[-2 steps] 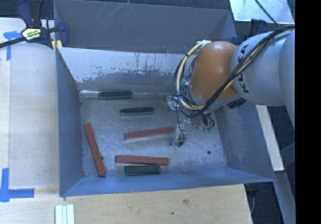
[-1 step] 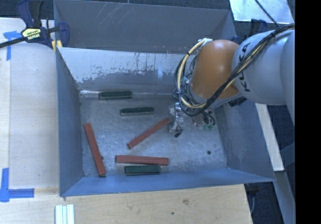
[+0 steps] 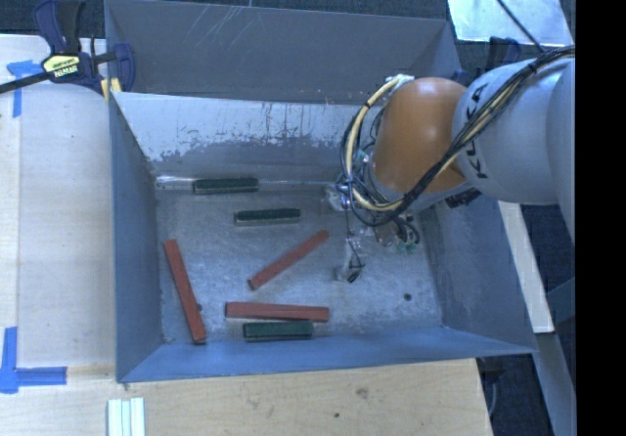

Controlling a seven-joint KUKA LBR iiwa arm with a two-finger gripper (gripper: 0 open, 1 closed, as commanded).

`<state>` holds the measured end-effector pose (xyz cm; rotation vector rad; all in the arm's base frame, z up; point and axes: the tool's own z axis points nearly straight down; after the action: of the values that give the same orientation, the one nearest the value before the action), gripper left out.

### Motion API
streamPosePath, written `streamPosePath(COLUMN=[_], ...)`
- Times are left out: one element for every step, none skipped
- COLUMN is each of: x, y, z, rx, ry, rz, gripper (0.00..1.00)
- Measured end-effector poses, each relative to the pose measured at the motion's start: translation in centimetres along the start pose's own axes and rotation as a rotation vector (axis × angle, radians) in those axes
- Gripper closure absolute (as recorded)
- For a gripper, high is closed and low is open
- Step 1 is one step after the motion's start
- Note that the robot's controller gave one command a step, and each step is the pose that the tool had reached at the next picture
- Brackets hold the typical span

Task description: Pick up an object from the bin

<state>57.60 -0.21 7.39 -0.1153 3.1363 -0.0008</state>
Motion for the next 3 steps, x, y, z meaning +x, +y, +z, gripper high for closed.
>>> streamPosePath(x=[0.0, 0.0, -2.0], y=[0.0, 0.0, 7.0], z=[0.0, 0.0, 0.3], rx=[0.000, 0.000, -0.004], ry=[0.000, 0.000, -0.003], rz=[-0.001, -0.001, 0.015], gripper=[1.00, 0.00, 0.00])
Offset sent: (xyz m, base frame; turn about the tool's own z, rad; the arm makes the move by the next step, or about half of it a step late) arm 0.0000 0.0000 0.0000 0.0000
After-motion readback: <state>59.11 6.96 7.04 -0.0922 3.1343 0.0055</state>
